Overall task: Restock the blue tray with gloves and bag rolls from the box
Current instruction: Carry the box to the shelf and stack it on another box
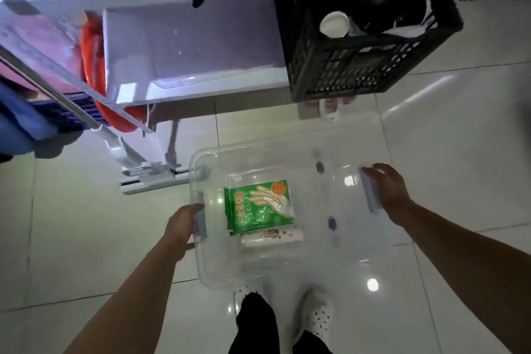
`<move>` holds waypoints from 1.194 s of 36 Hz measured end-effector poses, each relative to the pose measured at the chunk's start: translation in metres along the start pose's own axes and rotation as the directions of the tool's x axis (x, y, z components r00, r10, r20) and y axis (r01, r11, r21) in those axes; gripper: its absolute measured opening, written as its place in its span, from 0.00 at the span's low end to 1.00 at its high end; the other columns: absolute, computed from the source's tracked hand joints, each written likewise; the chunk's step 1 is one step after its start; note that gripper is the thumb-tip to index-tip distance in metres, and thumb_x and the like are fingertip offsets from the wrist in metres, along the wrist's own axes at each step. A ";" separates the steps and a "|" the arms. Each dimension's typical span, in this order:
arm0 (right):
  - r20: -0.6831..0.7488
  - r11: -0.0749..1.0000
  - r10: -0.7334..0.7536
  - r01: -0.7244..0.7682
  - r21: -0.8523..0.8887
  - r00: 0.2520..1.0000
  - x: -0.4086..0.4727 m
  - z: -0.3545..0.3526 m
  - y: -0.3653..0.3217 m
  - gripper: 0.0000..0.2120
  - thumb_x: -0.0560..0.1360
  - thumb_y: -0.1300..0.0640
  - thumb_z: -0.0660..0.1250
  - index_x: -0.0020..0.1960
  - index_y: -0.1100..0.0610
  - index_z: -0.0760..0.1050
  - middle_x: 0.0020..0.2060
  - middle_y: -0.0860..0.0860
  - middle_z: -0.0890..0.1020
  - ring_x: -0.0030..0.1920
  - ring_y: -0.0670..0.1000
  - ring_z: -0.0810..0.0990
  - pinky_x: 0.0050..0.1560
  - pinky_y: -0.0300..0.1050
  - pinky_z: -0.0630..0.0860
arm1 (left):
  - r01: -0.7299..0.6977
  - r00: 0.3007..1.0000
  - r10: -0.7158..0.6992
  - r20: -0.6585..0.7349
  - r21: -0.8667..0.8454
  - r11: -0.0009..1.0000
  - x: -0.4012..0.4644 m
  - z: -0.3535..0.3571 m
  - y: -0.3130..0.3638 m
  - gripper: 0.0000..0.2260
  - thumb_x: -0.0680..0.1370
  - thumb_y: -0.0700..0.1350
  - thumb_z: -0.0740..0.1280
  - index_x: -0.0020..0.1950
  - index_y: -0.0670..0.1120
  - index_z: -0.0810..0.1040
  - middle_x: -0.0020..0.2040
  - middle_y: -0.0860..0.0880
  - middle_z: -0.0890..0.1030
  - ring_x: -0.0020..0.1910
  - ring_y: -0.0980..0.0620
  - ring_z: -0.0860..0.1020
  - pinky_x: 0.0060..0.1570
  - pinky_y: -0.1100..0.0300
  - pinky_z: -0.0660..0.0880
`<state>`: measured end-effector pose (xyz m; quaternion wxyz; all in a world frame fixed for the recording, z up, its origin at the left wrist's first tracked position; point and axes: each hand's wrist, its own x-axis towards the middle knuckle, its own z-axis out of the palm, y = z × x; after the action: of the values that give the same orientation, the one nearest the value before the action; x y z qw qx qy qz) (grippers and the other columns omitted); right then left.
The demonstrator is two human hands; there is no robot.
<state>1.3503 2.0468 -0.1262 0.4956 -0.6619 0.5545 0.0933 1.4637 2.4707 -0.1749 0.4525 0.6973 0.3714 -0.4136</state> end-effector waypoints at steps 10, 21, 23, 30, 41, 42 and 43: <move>0.054 0.964 -0.230 0.235 -0.123 0.972 0.125 0.103 0.070 0.29 0.75 0.47 0.71 0.74 0.47 0.67 0.68 0.57 0.75 0.68 0.58 0.73 0.67 0.52 0.69 | -0.217 0.968 0.229 -0.108 0.107 0.970 0.152 0.041 -0.015 0.14 0.75 0.53 0.68 0.58 0.51 0.77 0.53 0.43 0.79 0.50 0.41 0.77 0.53 0.41 0.77; 0.294 0.381 -0.645 0.631 -0.676 0.705 0.198 0.133 0.100 0.39 0.76 0.32 0.56 0.80 0.40 0.41 0.81 0.52 0.46 0.79 0.60 0.48 0.74 0.67 0.54 | -0.429 0.709 0.688 -0.152 0.681 0.593 0.212 0.047 0.023 0.36 0.76 0.57 0.68 0.79 0.51 0.56 0.76 0.37 0.64 0.71 0.33 0.66 0.66 0.35 0.68; 0.371 0.197 -0.672 0.638 -0.744 0.640 0.206 0.138 0.110 0.39 0.74 0.27 0.46 0.78 0.38 0.33 0.80 0.49 0.35 0.79 0.56 0.34 0.76 0.67 0.44 | -0.432 0.570 0.811 -0.130 0.793 0.430 0.216 0.054 0.052 0.40 0.75 0.56 0.70 0.80 0.54 0.50 0.79 0.39 0.55 0.76 0.34 0.56 0.70 0.35 0.61; 0.377 0.071 -0.777 0.664 -0.744 0.505 0.226 0.163 0.134 0.39 0.74 0.25 0.48 0.80 0.39 0.41 0.81 0.48 0.42 0.80 0.53 0.40 0.74 0.70 0.49 | -0.331 0.334 0.942 0.017 0.938 0.100 0.243 0.099 0.189 0.38 0.78 0.57 0.66 0.81 0.55 0.46 0.82 0.44 0.46 0.79 0.39 0.47 0.76 0.40 0.50; 0.368 0.077 -0.767 0.644 -0.761 0.526 0.226 0.166 0.134 0.39 0.72 0.24 0.40 0.77 0.36 0.32 0.79 0.47 0.33 0.77 0.51 0.30 0.75 0.68 0.43 | -0.142 0.487 0.872 0.057 0.990 0.015 0.247 0.126 0.270 0.41 0.74 0.51 0.70 0.79 0.59 0.47 0.79 0.46 0.56 0.78 0.39 0.54 0.74 0.36 0.47; 0.363 0.081 -0.774 0.650 -0.756 0.518 0.227 0.166 0.135 0.39 0.73 0.24 0.41 0.78 0.37 0.35 0.79 0.47 0.35 0.78 0.51 0.31 0.75 0.68 0.44 | -0.139 0.470 0.881 0.055 0.990 0.013 0.246 0.127 0.270 0.38 0.74 0.49 0.69 0.78 0.58 0.51 0.77 0.45 0.61 0.75 0.39 0.60 0.73 0.35 0.50; 0.353 0.087 -0.783 0.652 -0.753 0.513 0.227 0.167 0.136 0.39 0.73 0.25 0.43 0.79 0.38 0.38 0.80 0.47 0.37 0.78 0.51 0.32 0.75 0.69 0.45 | -0.131 0.459 0.887 0.057 0.991 0.004 0.244 0.129 0.268 0.35 0.75 0.46 0.69 0.77 0.57 0.54 0.74 0.44 0.64 0.72 0.38 0.64 0.72 0.35 0.54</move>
<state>1.3925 2.0423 -0.4364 0.0617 -0.9946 0.0746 0.0387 1.7653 2.3009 -0.3432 -0.0724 0.9855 -0.1398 -0.0637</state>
